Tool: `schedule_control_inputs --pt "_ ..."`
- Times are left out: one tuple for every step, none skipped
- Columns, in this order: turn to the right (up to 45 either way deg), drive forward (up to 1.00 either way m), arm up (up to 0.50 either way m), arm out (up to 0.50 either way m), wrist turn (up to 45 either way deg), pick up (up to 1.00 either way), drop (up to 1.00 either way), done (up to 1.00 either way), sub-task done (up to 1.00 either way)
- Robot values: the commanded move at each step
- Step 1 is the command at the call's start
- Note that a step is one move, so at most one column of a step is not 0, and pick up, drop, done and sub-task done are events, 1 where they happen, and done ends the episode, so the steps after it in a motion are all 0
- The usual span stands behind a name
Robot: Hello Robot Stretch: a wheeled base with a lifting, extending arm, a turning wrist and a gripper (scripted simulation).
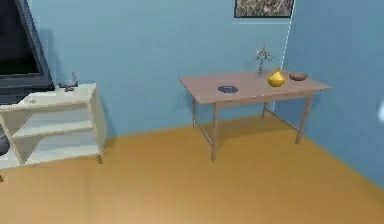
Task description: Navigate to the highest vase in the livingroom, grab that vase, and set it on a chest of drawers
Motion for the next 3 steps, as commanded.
schedule_control_inputs --pt "27.0 0.0 0.0 0.0 0.0 0.0 0.0 0.0 0.0" --pt "0.0 0.3 0.0 0.0 0.0 0.0 0.0 0.0 0.0" --pt "-45.0 0.0 0.0 0.0 0.0 0.0 0.0 0.0 0.0"
